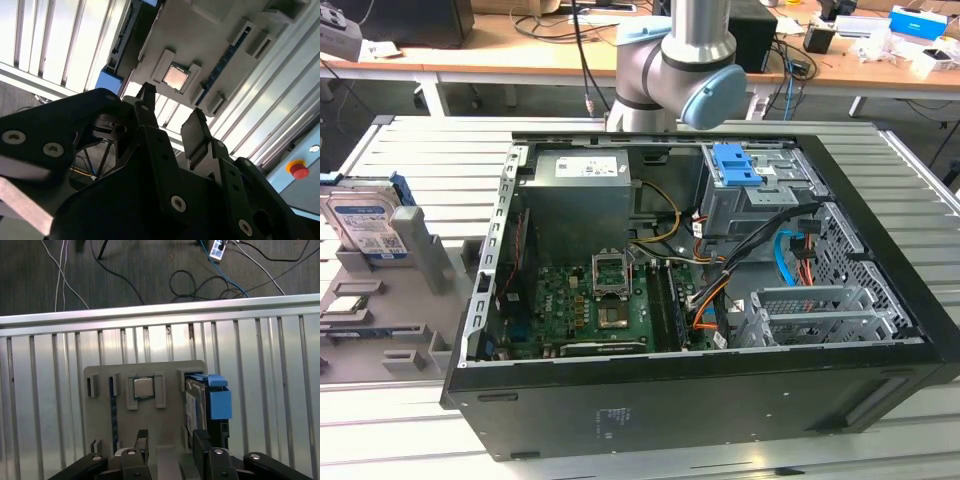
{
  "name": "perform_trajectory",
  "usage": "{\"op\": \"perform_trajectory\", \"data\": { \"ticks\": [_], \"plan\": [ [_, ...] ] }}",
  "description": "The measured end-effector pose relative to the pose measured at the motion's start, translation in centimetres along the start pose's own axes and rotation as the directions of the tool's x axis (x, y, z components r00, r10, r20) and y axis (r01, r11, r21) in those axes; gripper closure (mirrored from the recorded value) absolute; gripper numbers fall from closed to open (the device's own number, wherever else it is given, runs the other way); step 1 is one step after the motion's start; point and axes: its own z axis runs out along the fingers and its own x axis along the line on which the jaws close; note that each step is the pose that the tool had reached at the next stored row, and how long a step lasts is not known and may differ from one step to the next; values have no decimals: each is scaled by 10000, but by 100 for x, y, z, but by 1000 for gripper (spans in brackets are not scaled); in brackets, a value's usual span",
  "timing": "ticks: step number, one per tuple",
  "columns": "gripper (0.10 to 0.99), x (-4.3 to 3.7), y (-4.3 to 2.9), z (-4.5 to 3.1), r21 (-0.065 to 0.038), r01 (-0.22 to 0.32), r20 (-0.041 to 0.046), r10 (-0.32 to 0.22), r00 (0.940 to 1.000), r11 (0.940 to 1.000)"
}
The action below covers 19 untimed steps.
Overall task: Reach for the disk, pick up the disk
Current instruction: 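Pick up the disk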
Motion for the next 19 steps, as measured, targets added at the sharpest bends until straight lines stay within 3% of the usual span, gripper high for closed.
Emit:
{"op": "perform_trajectory", "data": {
  "ticks": [7,12,19],
  "plan": [
    [604,-240,20,1,1,0,-4,0,10000,10000],
    [604,-284,91,6,1,1,-4,-1,10000,10000],
    [604,-312,131,10,1,1,-3,-1,10000,10000]
  ]
}}
